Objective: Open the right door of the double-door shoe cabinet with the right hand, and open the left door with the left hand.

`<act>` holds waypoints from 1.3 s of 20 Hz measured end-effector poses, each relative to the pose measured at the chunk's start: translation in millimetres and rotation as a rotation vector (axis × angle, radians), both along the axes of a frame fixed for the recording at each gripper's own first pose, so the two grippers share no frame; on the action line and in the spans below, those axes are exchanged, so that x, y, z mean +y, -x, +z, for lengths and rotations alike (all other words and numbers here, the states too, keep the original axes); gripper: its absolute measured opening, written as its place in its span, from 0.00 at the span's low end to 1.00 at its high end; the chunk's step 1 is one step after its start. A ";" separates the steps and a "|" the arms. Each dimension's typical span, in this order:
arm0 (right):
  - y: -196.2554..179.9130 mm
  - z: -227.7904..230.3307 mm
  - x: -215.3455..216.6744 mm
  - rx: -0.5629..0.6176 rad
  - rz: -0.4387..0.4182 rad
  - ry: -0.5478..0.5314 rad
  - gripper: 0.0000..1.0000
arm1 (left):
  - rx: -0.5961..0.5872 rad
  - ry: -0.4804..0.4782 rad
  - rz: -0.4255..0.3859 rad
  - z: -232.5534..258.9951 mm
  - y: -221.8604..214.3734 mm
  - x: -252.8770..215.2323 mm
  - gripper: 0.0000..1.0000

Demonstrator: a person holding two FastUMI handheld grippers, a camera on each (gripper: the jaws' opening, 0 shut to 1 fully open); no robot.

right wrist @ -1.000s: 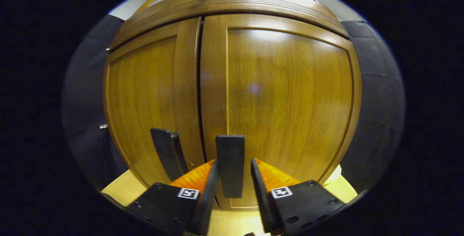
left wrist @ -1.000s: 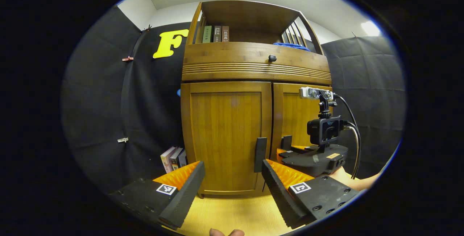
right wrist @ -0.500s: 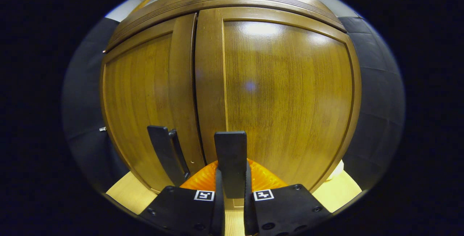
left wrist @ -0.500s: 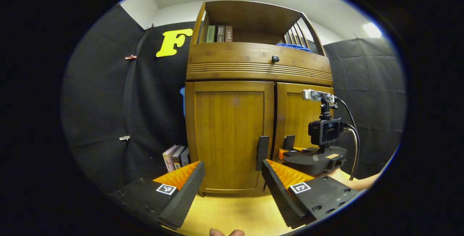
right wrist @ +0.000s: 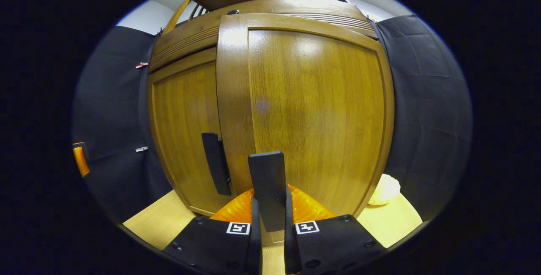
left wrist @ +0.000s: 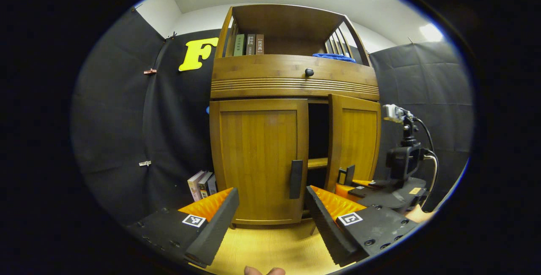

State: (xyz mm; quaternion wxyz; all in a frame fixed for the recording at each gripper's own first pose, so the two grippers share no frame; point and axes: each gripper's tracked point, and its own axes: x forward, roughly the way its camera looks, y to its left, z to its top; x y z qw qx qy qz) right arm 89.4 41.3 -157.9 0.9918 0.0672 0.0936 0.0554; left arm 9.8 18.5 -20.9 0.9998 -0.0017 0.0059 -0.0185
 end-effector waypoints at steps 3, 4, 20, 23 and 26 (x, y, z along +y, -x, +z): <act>27.0 1.2 -17.7 0.001 0.012 -0.009 0.24 | 0.001 0.001 0.000 -0.1 3.3 -9.0 0.98; 36.5 1.5 -22.6 0.002 0.015 -0.009 0.24 | 0.001 0.003 0.001 -0.6 4.9 -12.1 0.98; 120.9 14.7 -167.1 0.062 -0.094 0.002 0.22 | 0.020 0.018 0.021 -5.1 -16.8 -65.6 0.96; 126.1 16.5 -199.3 0.053 -0.134 0.037 0.21 | 0.022 0.000 0.021 -4.6 -25.5 -73.0 0.98; 133.6 24.4 -213.3 0.041 -0.124 0.040 0.17 | 0.026 -0.009 0.017 -6.9 -32.4 -80.5 0.98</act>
